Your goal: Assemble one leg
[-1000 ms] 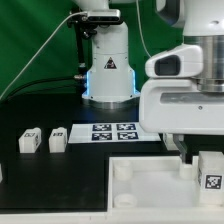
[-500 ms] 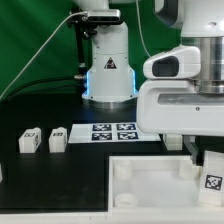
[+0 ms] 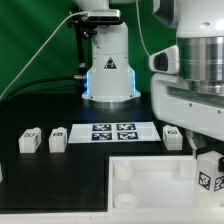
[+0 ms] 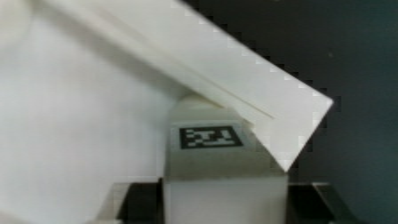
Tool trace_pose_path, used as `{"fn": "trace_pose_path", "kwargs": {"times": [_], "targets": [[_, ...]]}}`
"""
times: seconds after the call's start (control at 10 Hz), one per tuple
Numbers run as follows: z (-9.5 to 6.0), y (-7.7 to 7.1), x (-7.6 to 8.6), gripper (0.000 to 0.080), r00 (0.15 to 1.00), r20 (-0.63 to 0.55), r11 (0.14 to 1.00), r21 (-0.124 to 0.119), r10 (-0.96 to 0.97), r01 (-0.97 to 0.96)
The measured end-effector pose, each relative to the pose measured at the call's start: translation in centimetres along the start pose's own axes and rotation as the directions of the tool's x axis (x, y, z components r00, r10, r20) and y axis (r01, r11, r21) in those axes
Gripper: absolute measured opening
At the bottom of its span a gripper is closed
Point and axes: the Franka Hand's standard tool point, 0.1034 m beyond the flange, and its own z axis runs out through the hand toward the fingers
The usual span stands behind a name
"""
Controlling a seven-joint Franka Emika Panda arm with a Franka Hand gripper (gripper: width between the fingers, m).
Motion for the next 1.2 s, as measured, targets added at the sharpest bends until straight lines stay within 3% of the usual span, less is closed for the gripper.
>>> {"fn": "trace_pose_path", "kwargs": {"times": [0.2,0.6,0.9,1.1,1.2], "targets": [[-0.10,-0.32,0.05,0.0297,0.936,0.033,0.937,-0.004,0.349,-0.349],[-0.05,-0.29,-0.04,0.0297,0.759,0.044,0.760,-0.017,0.650,-0.650],[-0.07,-0.38,-0.36,0.0297,0.723,0.046,0.724,-0.015,0.689,-0.689],[-0.02,-0.32,-0.29,0.0297,0.766,0.036,0.767,-0.008,0.641,-0.642],[0.00,-0.32,-0.32,0.0394,0.775,0.036,0.776,-0.008,0.631,-0.631]]}}
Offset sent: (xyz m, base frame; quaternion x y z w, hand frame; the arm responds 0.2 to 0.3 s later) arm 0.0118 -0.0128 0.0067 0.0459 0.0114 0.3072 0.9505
